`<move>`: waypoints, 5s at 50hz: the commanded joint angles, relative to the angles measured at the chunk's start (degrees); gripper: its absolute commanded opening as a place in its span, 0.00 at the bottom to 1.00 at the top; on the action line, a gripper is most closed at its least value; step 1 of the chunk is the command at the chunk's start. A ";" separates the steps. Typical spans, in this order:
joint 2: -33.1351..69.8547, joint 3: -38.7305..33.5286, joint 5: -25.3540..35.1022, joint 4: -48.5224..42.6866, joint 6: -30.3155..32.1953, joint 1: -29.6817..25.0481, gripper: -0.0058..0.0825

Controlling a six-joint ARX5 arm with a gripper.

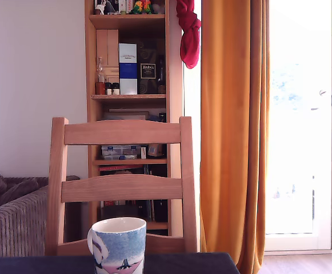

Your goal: Pick the grey coffee capsule and place it inside the blue coffee cup

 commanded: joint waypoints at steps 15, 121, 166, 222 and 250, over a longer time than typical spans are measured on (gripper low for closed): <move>-0.59 -1.31 14.86 -0.31 -8.07 1.68 0.05; 101.04 42.95 12.41 -17.16 -12.55 -28.11 0.86; 108.34 44.92 11.08 -14.58 -12.68 -28.41 0.83; 110.25 53.27 19.50 -19.37 -12.72 -28.74 0.23; 110.25 66.47 27.21 -19.69 -15.10 -28.59 0.23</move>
